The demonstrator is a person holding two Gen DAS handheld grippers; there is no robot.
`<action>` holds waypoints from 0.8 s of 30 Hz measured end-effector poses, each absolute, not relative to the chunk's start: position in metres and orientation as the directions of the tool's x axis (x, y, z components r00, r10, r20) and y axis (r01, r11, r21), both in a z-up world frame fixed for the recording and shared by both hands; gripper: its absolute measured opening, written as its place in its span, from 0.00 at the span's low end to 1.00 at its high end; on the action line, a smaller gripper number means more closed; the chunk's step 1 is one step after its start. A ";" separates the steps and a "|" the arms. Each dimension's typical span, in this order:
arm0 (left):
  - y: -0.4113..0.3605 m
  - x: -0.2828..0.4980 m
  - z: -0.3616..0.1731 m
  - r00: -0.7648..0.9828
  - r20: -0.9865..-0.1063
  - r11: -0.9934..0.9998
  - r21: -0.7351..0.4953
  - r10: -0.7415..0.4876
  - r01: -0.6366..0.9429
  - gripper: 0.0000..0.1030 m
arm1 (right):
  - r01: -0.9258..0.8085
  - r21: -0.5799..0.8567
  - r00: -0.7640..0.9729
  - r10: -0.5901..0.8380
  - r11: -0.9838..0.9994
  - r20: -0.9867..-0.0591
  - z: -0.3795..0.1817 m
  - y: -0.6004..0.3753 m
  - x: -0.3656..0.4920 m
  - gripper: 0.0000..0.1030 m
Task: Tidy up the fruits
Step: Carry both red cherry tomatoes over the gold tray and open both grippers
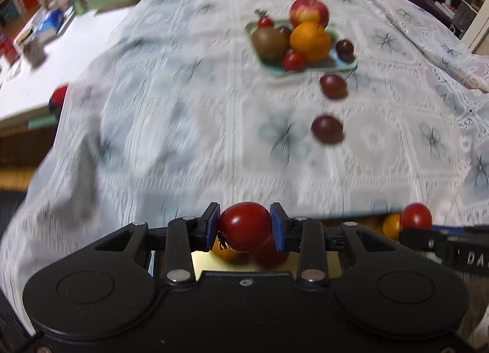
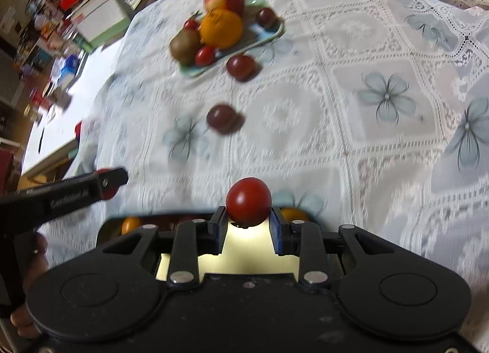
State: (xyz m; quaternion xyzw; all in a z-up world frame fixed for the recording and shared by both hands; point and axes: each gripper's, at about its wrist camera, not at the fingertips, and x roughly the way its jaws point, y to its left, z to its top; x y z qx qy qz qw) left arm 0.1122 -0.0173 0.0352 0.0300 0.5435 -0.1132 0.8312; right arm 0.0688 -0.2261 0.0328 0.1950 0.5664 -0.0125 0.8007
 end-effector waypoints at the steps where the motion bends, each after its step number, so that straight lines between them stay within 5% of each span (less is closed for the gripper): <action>1: -0.011 0.105 0.033 0.383 -0.911 0.975 -0.076 -0.153 0.209 0.43 | 0.229 0.295 0.352 0.204 0.928 -0.914 0.033 -0.221 0.065 0.29; 24: 0.018 0.058 0.004 0.396 -0.912 0.991 -0.065 -0.106 0.114 0.44 | 0.129 0.256 0.260 0.216 0.958 -0.941 0.006 -0.178 0.043 0.32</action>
